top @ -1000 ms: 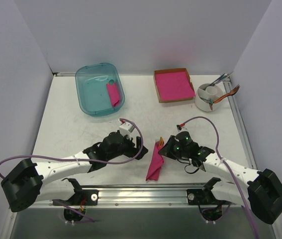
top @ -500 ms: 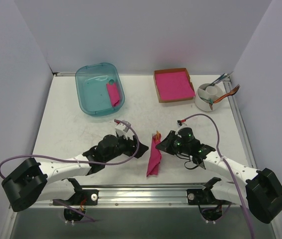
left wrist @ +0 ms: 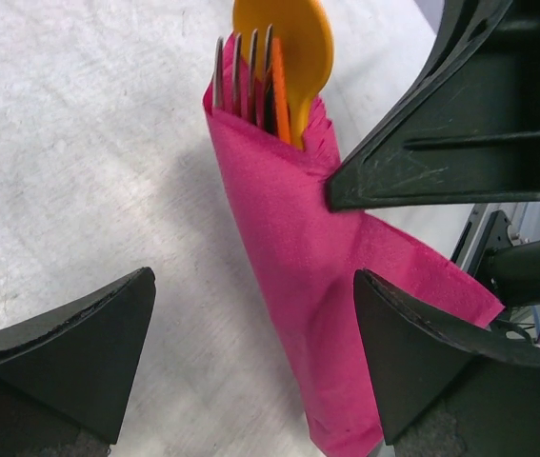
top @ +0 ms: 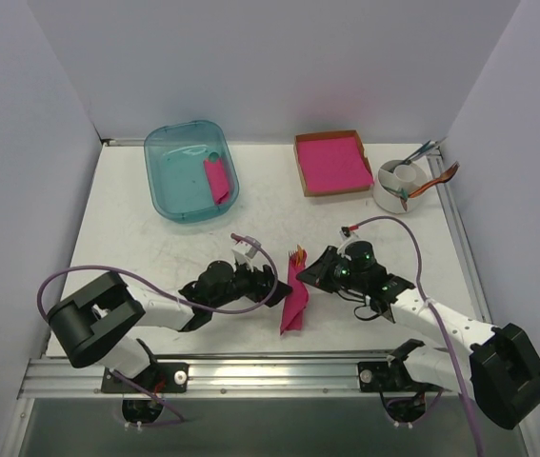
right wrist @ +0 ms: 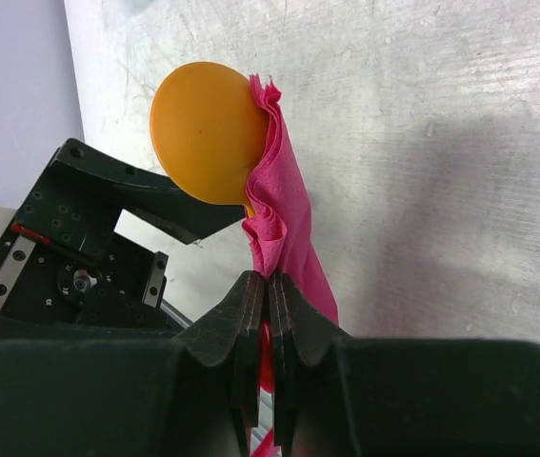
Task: Place the utensils on the paper napkin and roll it up
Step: Pick up the utensils from the center of the board, then roll the napkin.
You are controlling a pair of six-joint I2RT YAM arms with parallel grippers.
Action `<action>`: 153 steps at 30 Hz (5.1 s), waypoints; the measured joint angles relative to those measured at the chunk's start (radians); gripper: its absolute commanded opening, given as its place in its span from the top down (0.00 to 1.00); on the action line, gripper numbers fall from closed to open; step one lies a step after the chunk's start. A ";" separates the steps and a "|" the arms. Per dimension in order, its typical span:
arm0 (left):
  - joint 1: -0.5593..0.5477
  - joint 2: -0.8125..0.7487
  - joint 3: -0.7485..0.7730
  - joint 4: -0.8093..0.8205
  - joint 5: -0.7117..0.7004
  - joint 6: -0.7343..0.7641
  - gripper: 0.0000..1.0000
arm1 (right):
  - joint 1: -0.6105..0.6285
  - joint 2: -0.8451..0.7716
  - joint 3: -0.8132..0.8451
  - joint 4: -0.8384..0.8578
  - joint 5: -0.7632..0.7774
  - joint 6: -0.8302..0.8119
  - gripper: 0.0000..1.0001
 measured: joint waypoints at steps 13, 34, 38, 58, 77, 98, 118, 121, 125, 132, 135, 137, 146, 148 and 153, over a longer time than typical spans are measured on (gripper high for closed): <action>0.014 -0.035 0.015 0.044 0.106 -0.032 0.06 | -0.018 -0.060 0.009 -0.002 -0.065 0.018 1.00; 0.064 -0.006 0.070 0.167 0.344 -0.225 0.06 | -0.024 -0.126 0.034 0.045 -0.150 0.074 1.00; 0.064 0.018 0.075 0.181 0.357 -0.240 0.06 | -0.024 -0.131 0.037 0.051 -0.158 0.082 1.00; 0.071 0.042 0.080 0.292 0.416 -0.304 0.06 | -0.024 -0.113 0.051 0.113 -0.178 0.116 1.00; 0.079 0.043 0.053 0.335 0.429 -0.325 0.08 | -0.024 -0.111 0.036 0.124 -0.179 0.108 1.00; 0.091 0.143 0.047 0.405 0.449 -0.384 0.47 | -0.025 -0.111 0.008 0.139 -0.177 0.099 1.00; 0.098 0.220 0.063 0.435 0.501 -0.445 0.80 | -0.025 -0.138 0.005 0.077 -0.154 0.067 1.00; 0.098 0.220 0.063 0.434 0.505 -0.445 0.82 | -0.024 -0.148 0.005 0.061 -0.146 0.056 0.92; 0.098 0.220 0.063 0.432 0.511 -0.444 0.88 | -0.024 -0.182 0.008 0.010 -0.116 0.023 0.77; 0.101 0.220 0.063 0.432 0.512 -0.447 0.96 | -0.025 -0.213 0.032 -0.070 -0.055 -0.030 0.46; 0.101 0.220 0.063 0.432 0.514 -0.452 0.96 | -0.025 -0.221 0.034 -0.077 -0.043 -0.060 0.31; 0.101 0.220 0.063 0.432 0.518 -0.458 0.96 | -0.025 -0.230 0.034 -0.069 -0.042 -0.082 0.25; 0.101 0.195 0.063 0.432 0.531 -0.489 0.96 | -0.025 -0.196 0.034 0.018 -0.066 -0.165 0.24; 0.101 0.185 0.063 0.432 0.533 -0.499 0.96 | -0.025 -0.186 0.034 0.041 -0.077 -0.176 0.26; 0.089 0.174 0.063 0.432 0.535 -0.518 0.96 | -0.025 -0.178 0.031 0.102 -0.108 -0.197 0.37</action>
